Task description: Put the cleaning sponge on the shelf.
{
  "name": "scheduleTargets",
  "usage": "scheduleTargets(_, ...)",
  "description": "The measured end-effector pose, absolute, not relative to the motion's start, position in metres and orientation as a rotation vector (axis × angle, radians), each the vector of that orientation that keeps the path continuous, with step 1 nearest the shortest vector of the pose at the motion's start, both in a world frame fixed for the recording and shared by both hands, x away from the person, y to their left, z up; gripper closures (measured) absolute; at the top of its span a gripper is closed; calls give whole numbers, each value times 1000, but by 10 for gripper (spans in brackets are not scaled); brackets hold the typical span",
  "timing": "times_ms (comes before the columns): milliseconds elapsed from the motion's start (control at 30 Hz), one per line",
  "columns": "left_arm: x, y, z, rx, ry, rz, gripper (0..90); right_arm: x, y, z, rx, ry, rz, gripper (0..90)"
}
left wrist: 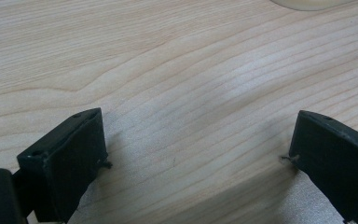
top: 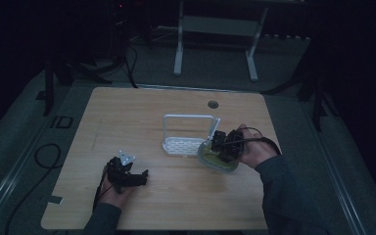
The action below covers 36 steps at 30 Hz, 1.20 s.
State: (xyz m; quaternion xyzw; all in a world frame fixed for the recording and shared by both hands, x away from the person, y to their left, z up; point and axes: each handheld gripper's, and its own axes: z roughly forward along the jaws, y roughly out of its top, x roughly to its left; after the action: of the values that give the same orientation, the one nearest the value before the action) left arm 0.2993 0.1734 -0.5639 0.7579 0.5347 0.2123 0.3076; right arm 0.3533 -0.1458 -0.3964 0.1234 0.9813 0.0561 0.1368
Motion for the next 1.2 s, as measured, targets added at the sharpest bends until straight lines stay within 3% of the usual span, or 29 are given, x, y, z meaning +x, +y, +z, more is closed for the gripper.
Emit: scheduleTargets(1200,299,174,-564,2006,1412,562,38,363,-120,-401,279,2824,175,716)
